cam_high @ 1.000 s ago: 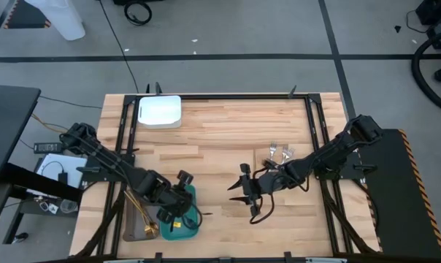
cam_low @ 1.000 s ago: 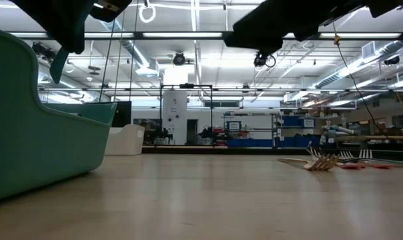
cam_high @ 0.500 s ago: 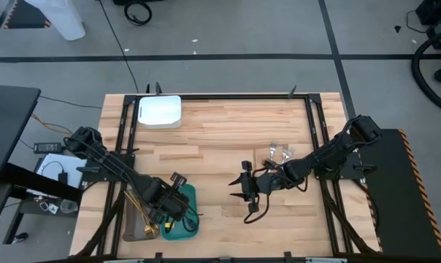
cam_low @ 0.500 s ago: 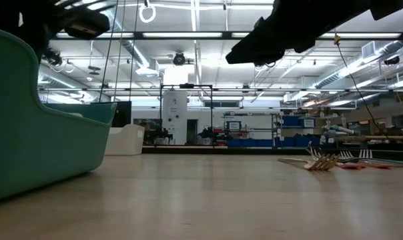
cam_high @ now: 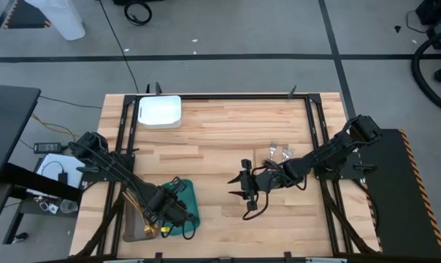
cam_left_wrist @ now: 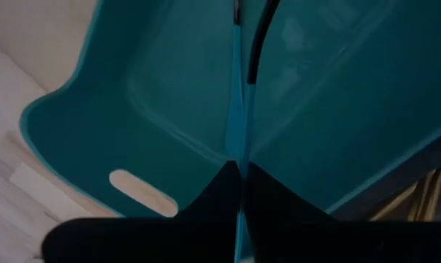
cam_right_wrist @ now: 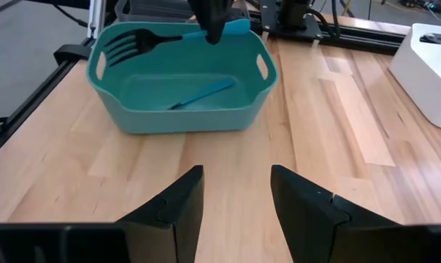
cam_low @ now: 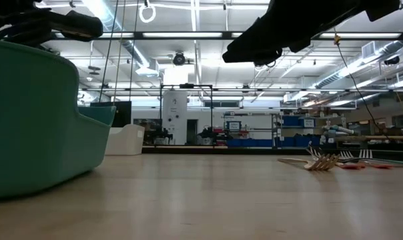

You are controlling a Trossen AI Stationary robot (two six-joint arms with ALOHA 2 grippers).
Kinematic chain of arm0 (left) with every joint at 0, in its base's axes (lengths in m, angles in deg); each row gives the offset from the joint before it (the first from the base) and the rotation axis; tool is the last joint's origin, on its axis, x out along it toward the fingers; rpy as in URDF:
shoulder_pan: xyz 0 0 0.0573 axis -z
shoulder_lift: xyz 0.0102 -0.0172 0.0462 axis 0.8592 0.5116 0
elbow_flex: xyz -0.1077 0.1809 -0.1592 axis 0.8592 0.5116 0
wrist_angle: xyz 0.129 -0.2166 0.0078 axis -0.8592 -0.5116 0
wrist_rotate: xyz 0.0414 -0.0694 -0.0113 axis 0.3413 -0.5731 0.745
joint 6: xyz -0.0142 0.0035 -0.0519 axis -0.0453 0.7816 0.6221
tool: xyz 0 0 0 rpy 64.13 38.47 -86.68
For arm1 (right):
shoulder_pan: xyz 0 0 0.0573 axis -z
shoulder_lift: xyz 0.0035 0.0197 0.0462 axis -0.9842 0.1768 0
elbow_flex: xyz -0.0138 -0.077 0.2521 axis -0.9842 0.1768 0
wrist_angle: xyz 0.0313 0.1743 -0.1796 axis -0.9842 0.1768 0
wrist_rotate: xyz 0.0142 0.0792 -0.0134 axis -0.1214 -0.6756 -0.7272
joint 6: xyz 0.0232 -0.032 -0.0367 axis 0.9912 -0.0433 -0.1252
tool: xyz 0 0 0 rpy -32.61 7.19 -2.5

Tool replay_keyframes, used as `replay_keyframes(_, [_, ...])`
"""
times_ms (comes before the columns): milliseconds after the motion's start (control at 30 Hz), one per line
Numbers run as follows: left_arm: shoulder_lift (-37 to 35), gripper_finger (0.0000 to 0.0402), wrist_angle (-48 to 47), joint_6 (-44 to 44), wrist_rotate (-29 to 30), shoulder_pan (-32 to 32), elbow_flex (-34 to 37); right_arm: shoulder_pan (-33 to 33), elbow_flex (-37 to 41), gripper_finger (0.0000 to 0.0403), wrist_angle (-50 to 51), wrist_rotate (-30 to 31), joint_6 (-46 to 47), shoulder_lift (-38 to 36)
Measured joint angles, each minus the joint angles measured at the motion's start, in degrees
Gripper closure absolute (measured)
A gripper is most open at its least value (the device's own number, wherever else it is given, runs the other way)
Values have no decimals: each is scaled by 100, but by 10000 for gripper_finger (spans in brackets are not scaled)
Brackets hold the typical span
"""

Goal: Sort silverware by color (type)
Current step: Put the blue fork into the green bin

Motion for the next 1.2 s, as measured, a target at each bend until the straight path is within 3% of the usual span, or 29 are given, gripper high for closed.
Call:
replay_keyframes(267, [89,373,40,-128,2,60,1,-7,0,233,25,-157,66,0])
replay_keyframes(700, [83,300,118,334,2,62,-39,-28,0,233,240,-347,349,0])
replay_keyframes(1200, [79,317,93,505,288,-21,-1107,142,-2,233,2361,-314,1549,-15])
